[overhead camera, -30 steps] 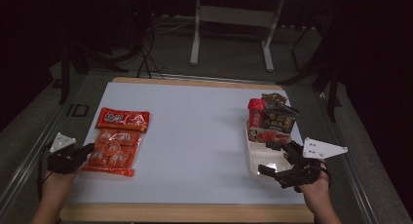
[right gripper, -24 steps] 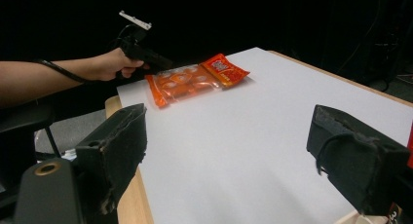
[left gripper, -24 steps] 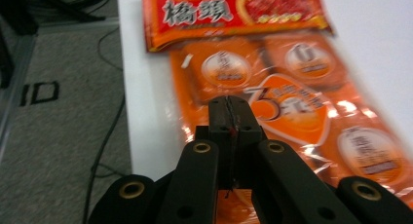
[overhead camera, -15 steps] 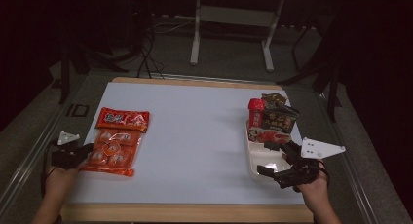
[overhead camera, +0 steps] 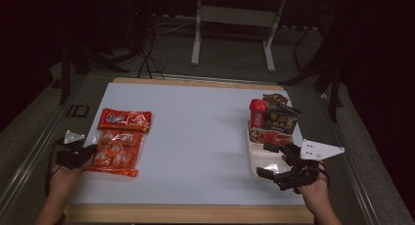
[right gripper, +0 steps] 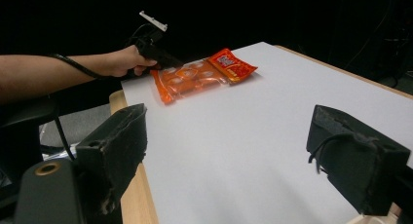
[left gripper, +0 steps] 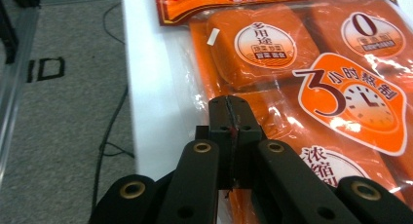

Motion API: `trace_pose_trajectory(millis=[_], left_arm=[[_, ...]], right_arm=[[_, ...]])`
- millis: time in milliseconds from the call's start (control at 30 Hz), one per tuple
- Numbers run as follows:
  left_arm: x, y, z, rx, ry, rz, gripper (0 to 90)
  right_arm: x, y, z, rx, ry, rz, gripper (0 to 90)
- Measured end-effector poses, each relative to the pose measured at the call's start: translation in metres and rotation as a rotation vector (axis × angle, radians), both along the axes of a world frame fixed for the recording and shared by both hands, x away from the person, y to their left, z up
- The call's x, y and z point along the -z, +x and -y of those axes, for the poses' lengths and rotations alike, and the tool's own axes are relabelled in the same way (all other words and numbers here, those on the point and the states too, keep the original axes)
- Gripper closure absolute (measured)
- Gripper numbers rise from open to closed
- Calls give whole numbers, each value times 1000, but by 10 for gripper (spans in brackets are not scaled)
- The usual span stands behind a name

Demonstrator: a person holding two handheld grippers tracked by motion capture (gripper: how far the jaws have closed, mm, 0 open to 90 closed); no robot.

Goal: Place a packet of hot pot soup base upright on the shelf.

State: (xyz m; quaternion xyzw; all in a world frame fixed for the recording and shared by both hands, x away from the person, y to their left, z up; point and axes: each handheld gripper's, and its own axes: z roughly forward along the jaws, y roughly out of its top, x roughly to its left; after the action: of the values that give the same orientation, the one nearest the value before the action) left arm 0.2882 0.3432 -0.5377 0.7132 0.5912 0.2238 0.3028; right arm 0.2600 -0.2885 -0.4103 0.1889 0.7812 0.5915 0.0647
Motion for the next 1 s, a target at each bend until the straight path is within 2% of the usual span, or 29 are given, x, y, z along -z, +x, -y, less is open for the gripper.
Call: trace_pose_trajectory(millis=[467, 600, 733, 833, 900, 1000], left_arm=[[-2, 5, 63, 166, 2, -24, 900], [-2, 3, 77, 197, -6, -30, 900], [-3, 0, 83, 240, -21, -41, 900], [-4, 0, 82, 254, -25, -45, 900], [-5, 1, 80, 246, -30, -36, 900], [-8, 11, 77, 189, -7, 1, 900]], right_arm=[[1, -1, -1, -5, -1, -7, 144], [0, -1, -1, -7, 1, -2, 144], [0, -2, -1, -5, -2, 1, 145], [0, -2, -1, -4, -1, 1, 144], [0, -2, -1, -5, 0, 0, 145], [0, -3, -2, -2, -7, 3, 145]])
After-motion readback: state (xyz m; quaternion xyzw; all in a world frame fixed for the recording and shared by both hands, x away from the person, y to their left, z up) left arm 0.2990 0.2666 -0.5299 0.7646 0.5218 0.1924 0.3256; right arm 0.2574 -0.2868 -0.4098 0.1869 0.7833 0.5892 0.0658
